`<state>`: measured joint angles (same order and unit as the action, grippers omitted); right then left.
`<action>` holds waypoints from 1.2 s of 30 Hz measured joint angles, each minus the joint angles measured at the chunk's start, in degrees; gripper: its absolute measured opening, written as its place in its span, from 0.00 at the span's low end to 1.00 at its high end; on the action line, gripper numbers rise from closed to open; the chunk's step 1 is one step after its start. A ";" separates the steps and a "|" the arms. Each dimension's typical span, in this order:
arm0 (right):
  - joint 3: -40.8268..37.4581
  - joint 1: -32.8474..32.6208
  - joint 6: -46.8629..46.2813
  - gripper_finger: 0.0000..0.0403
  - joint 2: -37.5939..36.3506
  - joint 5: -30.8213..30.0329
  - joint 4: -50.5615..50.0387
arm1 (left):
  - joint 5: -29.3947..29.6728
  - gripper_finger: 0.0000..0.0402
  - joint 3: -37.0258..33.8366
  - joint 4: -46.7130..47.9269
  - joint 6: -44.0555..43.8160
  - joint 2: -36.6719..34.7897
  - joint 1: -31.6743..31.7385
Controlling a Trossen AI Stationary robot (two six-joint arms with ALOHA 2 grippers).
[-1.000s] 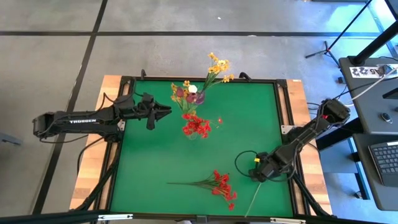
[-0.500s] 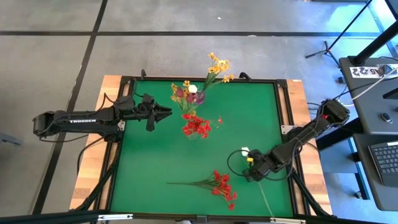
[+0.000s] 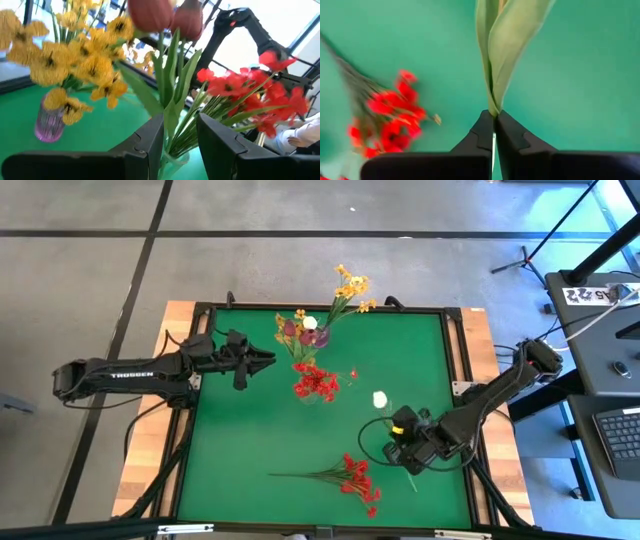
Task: Sort flowers into vase by color
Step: Put the white flower into the pink transparent vase
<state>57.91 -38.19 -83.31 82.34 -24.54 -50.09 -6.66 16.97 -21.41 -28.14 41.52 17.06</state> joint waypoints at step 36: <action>3.15 36.00 63.03 0.00 -14.52 -20.24 20.68 | 3.96 0.28 0.00 3.68 -0.42 -4.29 0.05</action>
<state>61.06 -2.20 -20.28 67.81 -44.79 -29.42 -2.70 16.97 -17.73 -28.56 37.23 17.11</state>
